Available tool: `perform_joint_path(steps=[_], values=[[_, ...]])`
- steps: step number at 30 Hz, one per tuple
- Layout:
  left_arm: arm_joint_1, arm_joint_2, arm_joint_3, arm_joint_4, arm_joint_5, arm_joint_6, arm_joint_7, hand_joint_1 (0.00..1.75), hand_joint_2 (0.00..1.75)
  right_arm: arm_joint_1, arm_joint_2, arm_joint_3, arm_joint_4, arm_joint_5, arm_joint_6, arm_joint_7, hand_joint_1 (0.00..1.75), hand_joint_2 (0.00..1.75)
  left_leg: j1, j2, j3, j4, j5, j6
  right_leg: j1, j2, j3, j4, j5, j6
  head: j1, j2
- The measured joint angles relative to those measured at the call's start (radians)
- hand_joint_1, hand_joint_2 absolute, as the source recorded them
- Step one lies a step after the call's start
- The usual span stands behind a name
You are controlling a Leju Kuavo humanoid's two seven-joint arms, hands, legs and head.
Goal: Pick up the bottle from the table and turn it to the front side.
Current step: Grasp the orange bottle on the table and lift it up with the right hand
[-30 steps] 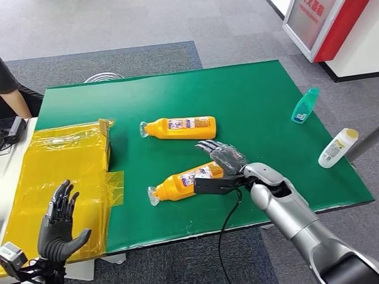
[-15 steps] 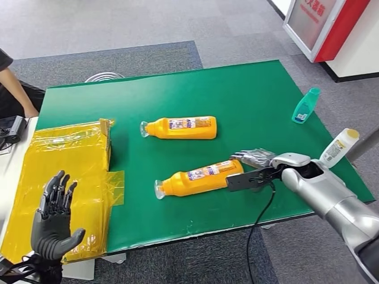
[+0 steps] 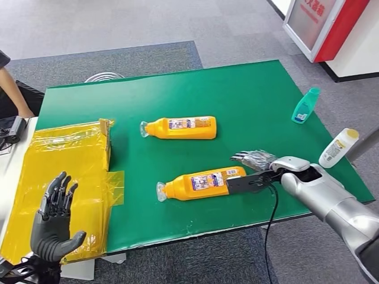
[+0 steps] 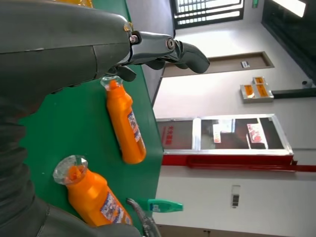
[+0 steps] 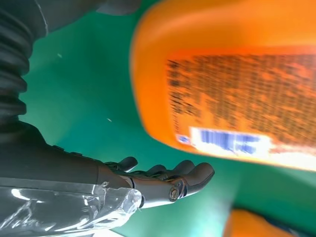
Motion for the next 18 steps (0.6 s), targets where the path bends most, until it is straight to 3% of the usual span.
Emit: perform_joint_path(steps=[5,18], values=[[0.013,0.023,-0.002,0.091,-0.085,0.014,0.002,0.00,1.75,0.001,0.025,0.020,0.010,-0.004,-0.043,-0.005,0.00,1.75,0.000,0.000,0.000,0.000,0.000,0.000,0.000,0.000,0.000,0.000,0.000,0.000,0.000,0.000],[0.010,0.041,-0.016,0.201,-0.067,0.016,0.006,0.00,1.75,0.013,0.146,0.036,0.034,-0.058,-0.042,0.026,0.00,1.75,0.000,0.000,0.000,0.000,0.000,0.000,0.000,0.000,-0.001,0.000,0.000,0.000,0.000,0.000]])
